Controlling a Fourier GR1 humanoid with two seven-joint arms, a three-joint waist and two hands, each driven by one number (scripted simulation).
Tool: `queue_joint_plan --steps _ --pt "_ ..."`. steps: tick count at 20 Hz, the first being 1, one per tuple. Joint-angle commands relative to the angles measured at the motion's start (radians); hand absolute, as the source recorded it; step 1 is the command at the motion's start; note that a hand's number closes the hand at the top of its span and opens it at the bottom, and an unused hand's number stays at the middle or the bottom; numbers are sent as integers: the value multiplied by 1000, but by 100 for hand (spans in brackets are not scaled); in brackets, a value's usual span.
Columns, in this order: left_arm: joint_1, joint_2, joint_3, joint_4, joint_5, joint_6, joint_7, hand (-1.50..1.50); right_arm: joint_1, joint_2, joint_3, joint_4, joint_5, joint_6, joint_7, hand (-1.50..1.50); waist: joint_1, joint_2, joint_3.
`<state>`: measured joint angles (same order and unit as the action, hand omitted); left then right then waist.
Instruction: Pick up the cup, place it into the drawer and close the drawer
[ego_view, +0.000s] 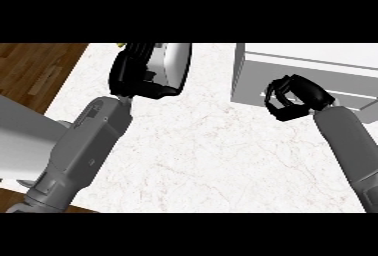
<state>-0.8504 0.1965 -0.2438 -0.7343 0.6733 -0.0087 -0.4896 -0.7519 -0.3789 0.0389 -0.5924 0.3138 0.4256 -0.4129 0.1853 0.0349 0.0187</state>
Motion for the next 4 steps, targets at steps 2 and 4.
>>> queue_joint_plan --steps 2,4 --pt "13 10 0 -15 5 -23 3 -150 -174 -113 -92 21 -3 -114 72 150 37 15 -15" --pt "31 0 -7 -22 7 -28 4 -150 -162 -120 -90 13 -4 -107 79 150 42 12 -15"
